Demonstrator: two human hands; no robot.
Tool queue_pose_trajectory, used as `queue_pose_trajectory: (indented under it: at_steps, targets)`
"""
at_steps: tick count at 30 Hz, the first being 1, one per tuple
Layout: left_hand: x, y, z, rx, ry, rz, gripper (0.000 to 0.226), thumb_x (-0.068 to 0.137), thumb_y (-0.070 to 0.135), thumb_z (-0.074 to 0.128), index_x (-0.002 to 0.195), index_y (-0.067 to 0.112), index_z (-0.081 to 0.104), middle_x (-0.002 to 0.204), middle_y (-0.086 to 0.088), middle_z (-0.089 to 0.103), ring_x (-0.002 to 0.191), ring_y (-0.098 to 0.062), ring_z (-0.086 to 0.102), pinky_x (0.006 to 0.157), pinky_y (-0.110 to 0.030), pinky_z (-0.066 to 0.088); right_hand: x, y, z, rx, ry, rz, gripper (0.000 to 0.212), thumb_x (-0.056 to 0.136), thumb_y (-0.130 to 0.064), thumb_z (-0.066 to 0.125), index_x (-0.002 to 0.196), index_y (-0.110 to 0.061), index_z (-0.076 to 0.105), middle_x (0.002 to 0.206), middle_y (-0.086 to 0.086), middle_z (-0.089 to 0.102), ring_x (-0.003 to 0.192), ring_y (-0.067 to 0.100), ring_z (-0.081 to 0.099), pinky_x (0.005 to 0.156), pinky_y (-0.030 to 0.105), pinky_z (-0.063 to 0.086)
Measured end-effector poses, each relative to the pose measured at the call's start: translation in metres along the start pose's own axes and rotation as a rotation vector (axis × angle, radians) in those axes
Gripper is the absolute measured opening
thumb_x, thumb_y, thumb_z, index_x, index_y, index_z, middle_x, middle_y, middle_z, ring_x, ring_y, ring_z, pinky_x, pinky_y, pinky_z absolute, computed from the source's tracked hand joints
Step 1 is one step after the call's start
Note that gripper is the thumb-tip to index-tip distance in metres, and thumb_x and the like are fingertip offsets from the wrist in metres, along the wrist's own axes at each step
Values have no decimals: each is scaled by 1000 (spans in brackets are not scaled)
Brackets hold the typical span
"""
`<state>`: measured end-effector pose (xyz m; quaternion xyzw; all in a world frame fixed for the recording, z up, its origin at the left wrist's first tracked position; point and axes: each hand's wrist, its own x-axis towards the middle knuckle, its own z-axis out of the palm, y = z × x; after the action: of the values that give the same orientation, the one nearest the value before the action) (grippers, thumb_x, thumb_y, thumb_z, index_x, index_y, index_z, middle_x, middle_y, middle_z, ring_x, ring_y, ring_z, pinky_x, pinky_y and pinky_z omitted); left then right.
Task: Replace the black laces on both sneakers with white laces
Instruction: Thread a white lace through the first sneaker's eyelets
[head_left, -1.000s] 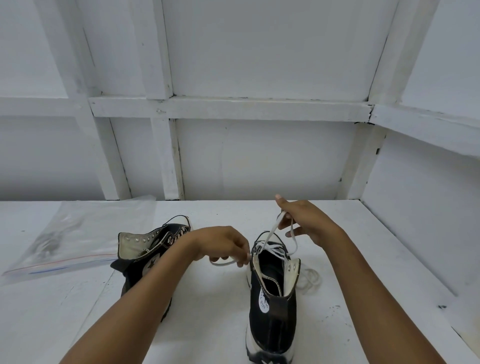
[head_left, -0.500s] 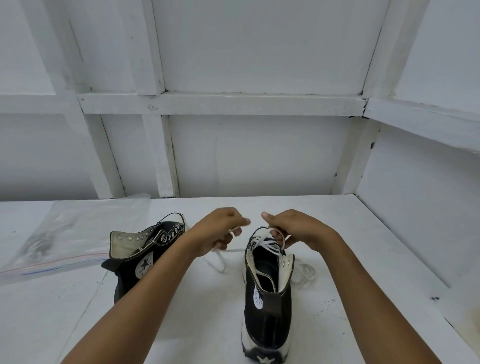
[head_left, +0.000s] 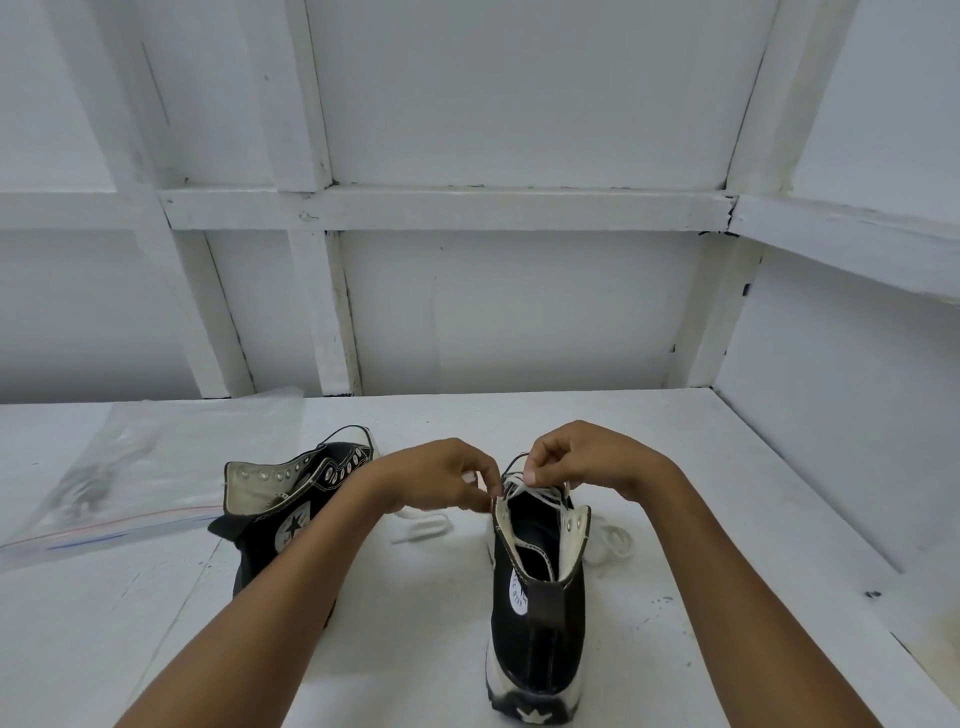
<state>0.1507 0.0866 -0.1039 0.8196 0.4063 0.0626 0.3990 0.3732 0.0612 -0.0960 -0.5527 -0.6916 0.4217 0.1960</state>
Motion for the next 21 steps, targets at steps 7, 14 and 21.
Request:
queue_pose_trajectory:
  at_steps: [7, 14, 21]
  targets:
    - [-1, -1, 1, -326, 170, -70, 18, 76, 20, 55, 71, 6, 63, 68, 0, 62, 65, -11, 54, 66, -26, 42, 0, -2, 4, -45, 9, 7, 10, 85, -13, 74, 90, -4, 74, 69, -16, 68, 65, -10, 60, 67, 14, 42]
    - [4, -12, 7, -292, 159, -305, 20, 81, 17, 51, 64, 12, 58, 68, -1, 67, 66, -15, 57, 75, -32, 41, 0, -5, 9, -107, -6, 6, 10, 82, -20, 78, 83, -10, 77, 70, -13, 70, 72, 1, 61, 73, 22, 47]
    - [4, -12, 11, -41, -11, -334, 21, 83, 19, 54, 63, 18, 61, 67, 5, 68, 65, -12, 54, 64, -27, 37, 4, -7, 16, -143, 11, 34, 15, 87, -15, 70, 72, -18, 71, 74, -11, 68, 75, 6, 59, 72, 24, 45]
